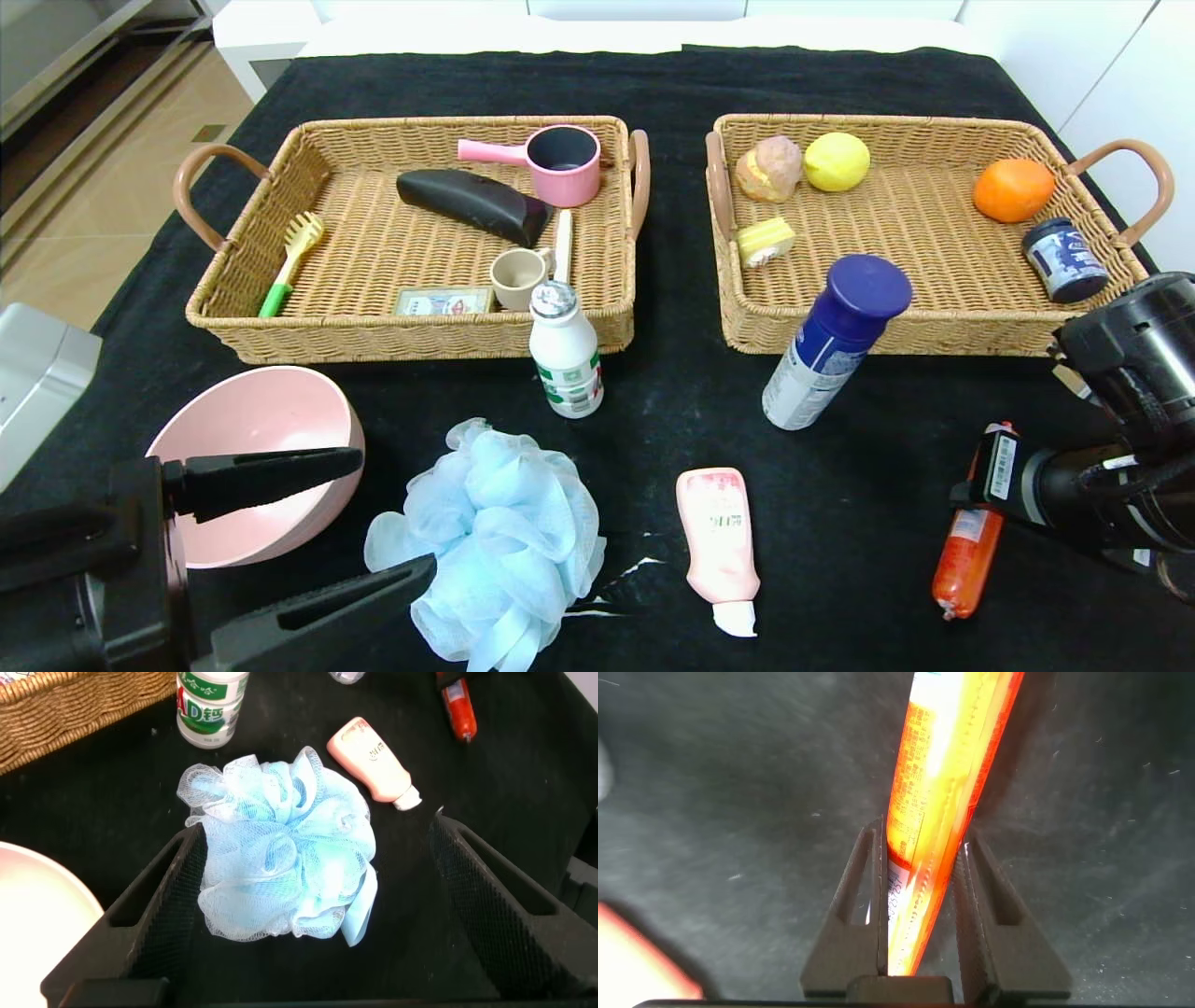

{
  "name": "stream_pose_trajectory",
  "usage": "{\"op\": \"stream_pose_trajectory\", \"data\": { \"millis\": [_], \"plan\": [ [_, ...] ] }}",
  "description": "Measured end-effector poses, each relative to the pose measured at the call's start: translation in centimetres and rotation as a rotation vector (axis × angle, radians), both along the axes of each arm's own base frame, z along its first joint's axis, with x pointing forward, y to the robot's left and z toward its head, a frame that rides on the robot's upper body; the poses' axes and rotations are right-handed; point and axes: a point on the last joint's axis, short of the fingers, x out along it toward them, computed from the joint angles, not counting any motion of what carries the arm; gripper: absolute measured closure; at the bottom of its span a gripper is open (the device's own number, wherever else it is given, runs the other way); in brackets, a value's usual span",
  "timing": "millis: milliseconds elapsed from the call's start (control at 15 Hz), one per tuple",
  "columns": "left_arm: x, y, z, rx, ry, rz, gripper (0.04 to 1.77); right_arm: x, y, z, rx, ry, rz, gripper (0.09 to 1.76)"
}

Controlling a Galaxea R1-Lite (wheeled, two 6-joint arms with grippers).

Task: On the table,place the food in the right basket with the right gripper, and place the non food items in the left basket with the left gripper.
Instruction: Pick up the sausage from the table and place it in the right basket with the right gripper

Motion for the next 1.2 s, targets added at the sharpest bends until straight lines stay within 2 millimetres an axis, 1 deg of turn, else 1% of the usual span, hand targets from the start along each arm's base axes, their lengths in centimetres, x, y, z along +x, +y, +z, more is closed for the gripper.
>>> {"op": "stream_pose_trajectory", "data": {
  "millis": [400,600,933,1067,1200],
  "plan": [
    [0.0,0.0,-0.1,0.010,-0.006,-0.001,0.09,-1.6,-0.4,2.4,-0.011,-0.095,0.056,1.36],
    [0.0,0.0,-0.1,0.010,-0.006,0.000,0.09,-1.5,-0.5,4.3,-0.006,-0.169,0.072,1.36],
    [0.0,0.0,-0.1,0.009,-0.007,0.000,0.09,-0.1,-0.5,8.9,-0.020,-0.307,0.098,1.36],
    [0.0,0.0,0.0,0.008,-0.008,0.001,0.09,1.0,-0.5,10.1,-0.033,-0.346,0.092,1.36],
    [0.0,0.0,0.0,0.008,-0.010,0.002,0.09,2.1,-0.4,10.7,-0.040,-0.371,0.086,1.36]
  ]
}}
